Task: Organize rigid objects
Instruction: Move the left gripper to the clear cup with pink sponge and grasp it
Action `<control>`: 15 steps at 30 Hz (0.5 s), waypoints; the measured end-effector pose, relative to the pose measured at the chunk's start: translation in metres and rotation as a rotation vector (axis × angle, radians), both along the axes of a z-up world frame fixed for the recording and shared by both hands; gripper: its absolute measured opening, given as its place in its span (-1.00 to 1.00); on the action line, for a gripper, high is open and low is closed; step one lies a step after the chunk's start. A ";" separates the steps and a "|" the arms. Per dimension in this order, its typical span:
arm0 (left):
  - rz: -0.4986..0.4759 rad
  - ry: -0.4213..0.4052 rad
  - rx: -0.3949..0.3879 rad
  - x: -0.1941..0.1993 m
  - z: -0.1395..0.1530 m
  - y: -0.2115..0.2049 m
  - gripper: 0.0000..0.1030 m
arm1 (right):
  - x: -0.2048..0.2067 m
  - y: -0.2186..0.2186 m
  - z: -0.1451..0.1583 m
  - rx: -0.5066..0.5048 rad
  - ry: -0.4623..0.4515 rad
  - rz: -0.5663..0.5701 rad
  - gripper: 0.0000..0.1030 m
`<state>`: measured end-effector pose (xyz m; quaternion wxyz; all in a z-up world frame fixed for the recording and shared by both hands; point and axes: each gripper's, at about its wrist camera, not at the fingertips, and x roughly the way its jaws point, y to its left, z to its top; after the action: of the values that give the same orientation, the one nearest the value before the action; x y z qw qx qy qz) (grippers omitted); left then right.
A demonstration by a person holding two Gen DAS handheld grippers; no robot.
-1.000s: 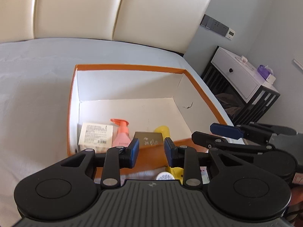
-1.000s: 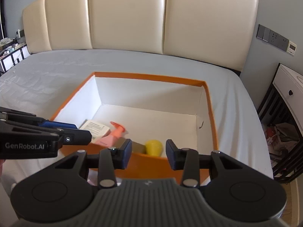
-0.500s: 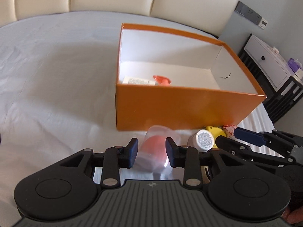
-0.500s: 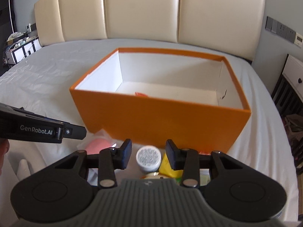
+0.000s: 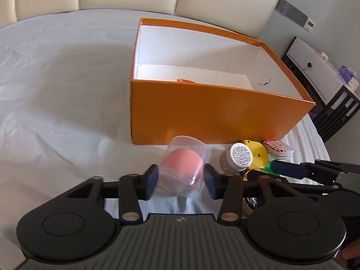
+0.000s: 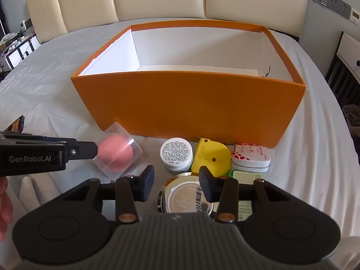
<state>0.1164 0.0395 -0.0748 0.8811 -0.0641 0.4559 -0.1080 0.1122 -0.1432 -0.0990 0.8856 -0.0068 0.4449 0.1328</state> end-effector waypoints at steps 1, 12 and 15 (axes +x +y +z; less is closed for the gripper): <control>-0.017 -0.001 0.010 0.002 0.000 -0.002 0.42 | 0.001 0.000 0.000 -0.007 -0.006 0.006 -0.15; -0.133 0.129 0.097 0.040 -0.021 -0.016 0.54 | 0.023 0.007 -0.009 -0.053 -0.012 0.110 -0.17; -0.138 0.146 0.058 0.046 -0.025 -0.014 0.54 | 0.028 0.010 -0.013 -0.075 -0.007 0.120 -0.19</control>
<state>0.1620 0.0253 -0.1000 0.8374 -0.0147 0.5253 -0.1503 0.1398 -0.1334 -0.1124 0.8767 -0.0672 0.4454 0.1689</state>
